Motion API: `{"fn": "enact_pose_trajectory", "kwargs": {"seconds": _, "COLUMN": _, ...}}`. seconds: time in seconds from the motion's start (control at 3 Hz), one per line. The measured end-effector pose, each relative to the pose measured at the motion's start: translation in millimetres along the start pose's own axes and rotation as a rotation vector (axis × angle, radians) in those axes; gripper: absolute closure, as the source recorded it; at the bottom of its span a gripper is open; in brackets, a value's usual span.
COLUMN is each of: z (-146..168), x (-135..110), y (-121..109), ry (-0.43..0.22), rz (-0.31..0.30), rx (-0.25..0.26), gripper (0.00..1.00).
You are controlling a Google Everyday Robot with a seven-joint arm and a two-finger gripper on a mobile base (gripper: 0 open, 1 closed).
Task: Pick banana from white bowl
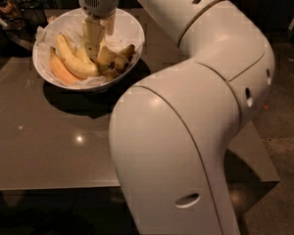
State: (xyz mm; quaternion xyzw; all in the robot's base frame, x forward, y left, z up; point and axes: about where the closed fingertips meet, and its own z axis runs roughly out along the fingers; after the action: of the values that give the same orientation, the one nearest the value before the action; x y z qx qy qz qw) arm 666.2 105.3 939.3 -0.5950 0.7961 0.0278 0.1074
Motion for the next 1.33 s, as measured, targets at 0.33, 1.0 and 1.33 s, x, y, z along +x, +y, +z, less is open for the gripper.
{"fn": "enact_pose_trajectory", "kwargs": {"seconds": 0.33, "z": 9.5, "x": 2.0, "y": -5.0, "ry": 0.015, "rz": 0.018, "rx": -0.012, "gripper": 0.33}}
{"fn": "enact_pose_trajectory", "kwargs": {"seconds": 1.0, "z": 25.8, "x": 7.2, "y": -11.0, "ry": 0.043, "rz": 0.04, "rx": -0.037, "gripper": 0.32}}
{"fn": "enact_pose_trajectory", "kwargs": {"seconds": 1.33, "z": 31.6, "x": 10.1, "y": -13.0, "ry": 0.052, "rz": 0.046, "rx": -0.05, "gripper": 0.32}}
